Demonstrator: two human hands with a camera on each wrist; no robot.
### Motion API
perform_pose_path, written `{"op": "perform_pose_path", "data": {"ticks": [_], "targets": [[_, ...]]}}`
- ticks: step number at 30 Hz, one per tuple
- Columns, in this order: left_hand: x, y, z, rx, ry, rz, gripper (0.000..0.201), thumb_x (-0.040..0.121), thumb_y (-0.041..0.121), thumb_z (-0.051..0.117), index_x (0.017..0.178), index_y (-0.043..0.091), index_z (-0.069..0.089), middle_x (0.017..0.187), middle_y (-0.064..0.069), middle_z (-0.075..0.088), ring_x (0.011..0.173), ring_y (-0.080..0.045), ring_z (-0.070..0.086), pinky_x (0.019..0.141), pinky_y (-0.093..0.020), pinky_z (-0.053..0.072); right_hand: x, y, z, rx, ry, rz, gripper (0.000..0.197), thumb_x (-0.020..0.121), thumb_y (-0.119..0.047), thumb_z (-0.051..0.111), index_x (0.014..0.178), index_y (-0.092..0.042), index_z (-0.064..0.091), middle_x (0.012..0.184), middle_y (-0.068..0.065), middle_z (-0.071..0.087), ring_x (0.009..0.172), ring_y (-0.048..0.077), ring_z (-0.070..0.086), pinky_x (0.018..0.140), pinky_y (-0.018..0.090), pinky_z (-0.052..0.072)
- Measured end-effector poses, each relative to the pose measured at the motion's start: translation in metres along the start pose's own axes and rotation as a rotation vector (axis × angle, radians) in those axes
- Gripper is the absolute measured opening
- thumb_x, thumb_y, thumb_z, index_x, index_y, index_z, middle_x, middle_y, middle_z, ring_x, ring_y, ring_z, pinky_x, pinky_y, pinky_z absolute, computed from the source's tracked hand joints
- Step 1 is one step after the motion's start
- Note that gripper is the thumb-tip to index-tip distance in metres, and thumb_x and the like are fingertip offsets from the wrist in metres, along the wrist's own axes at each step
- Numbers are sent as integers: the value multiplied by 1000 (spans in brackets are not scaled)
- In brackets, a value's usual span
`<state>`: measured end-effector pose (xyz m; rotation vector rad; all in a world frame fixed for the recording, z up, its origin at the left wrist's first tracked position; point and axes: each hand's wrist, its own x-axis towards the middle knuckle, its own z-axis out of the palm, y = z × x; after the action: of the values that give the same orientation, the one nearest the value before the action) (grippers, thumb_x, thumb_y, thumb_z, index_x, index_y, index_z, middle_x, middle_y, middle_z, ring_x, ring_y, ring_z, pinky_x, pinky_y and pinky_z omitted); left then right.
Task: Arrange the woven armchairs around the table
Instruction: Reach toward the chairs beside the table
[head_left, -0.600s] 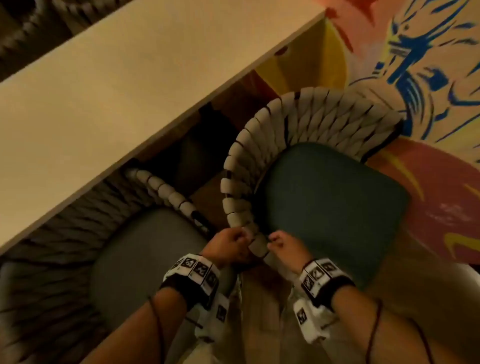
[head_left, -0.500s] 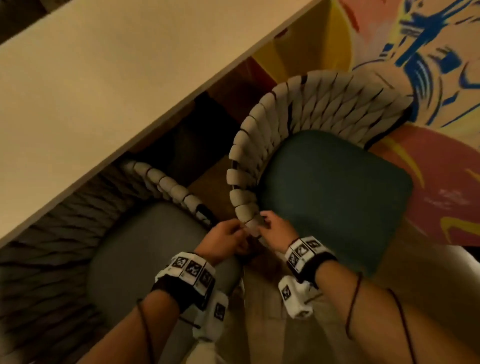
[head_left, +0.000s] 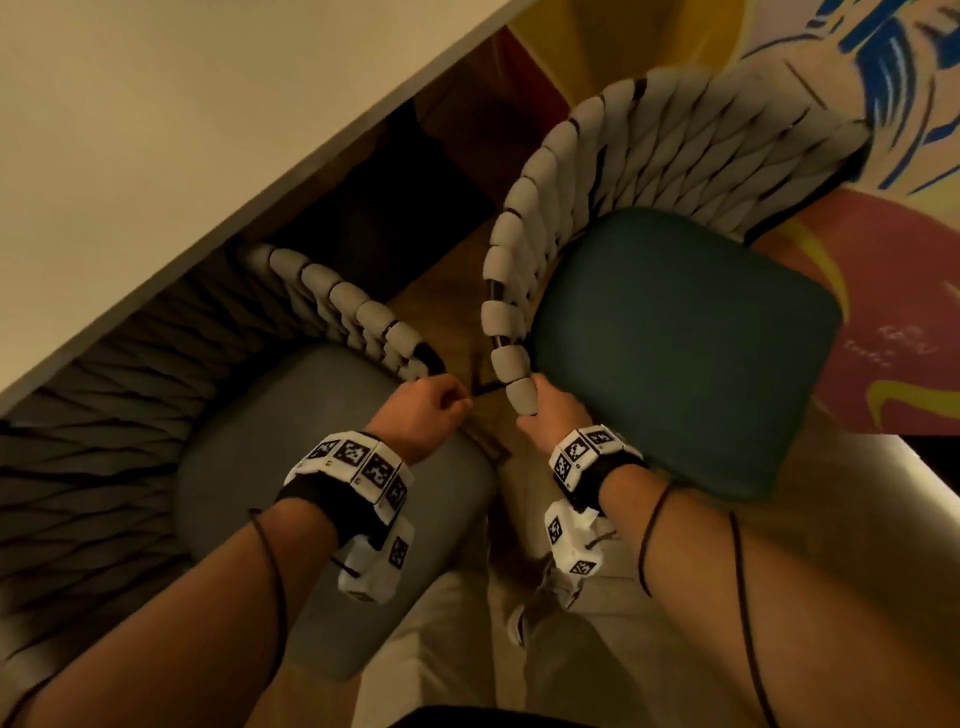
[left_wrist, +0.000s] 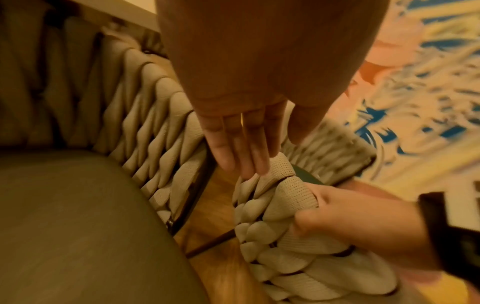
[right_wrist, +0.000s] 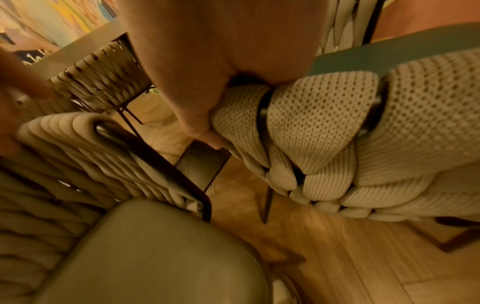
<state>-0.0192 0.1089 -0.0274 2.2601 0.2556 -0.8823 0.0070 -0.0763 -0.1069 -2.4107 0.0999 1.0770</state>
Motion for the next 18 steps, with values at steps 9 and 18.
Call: {"op": "perform_pose_path", "data": {"ticks": [9, 18], "targets": [[38, 50, 54, 1230, -156, 555, 62, 92, 51, 48, 147, 25, 32, 154, -6, 29, 145, -30, 25, 117, -46, 23, -106, 124, 38, -139, -58, -104, 59, 88, -30, 60, 143, -25, 41, 140, 8, 54, 122, 31, 55, 98, 37, 47], [63, 87, 98, 1587, -277, 727, 56, 94, 53, 44, 142, 24, 40, 146, -1, 45, 140, -30, 33, 122, -50, 11, -139, 199, 26, -120, 46, -123, 59, 90, -38, 56, 145, -33, 39, 140, 5, 55, 124, 30, 55, 100, 40, 46]]}}
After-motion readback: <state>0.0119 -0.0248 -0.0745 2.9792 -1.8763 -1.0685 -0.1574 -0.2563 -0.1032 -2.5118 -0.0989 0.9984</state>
